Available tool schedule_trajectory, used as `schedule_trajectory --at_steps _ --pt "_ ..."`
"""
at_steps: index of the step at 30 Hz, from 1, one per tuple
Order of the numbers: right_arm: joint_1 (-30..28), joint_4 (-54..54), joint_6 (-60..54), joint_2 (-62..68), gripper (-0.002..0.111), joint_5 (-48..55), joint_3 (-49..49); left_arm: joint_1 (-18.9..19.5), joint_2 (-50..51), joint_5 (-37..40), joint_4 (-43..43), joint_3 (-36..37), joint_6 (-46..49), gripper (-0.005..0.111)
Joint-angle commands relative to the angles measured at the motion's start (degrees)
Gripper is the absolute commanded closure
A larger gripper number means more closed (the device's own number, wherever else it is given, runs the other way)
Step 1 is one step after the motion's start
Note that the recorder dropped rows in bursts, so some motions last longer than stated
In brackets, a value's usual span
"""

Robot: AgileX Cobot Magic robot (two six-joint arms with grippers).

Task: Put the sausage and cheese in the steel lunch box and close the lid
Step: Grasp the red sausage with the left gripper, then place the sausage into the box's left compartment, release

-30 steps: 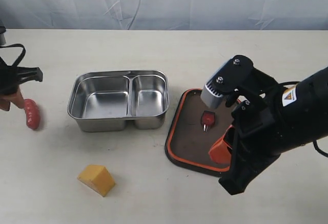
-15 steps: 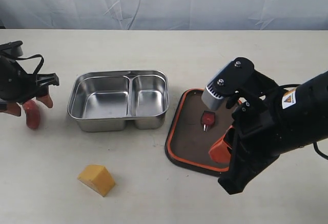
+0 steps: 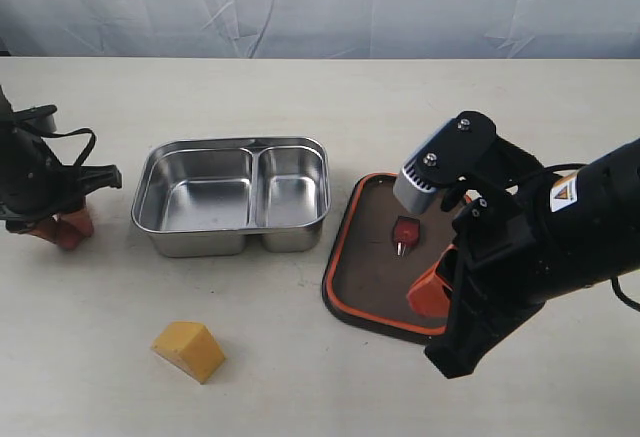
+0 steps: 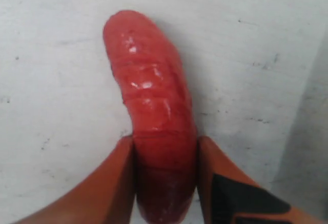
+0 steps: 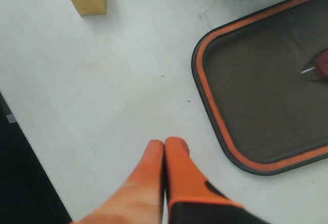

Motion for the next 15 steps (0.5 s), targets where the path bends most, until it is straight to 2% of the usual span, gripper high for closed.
schedule_trajectory --at_steps 1,10,15 --pt "0.11 0.14 -0.1 -0.09 0.108 -0.61 0.21 -0.31 0.1 1.87 1.19 -0.26 0.06 0.107" --pt "0.11 0.27 -0.1 -0.09 0.108 -0.61 0.21 -0.41 -10.01 2.4 1.3 -0.26 2.62 0.107" --pt "0.11 0.27 -0.1 -0.09 0.108 -0.61 0.21 -3.46 -16.51 2.29 -3.85 -0.26 10.12 0.107"
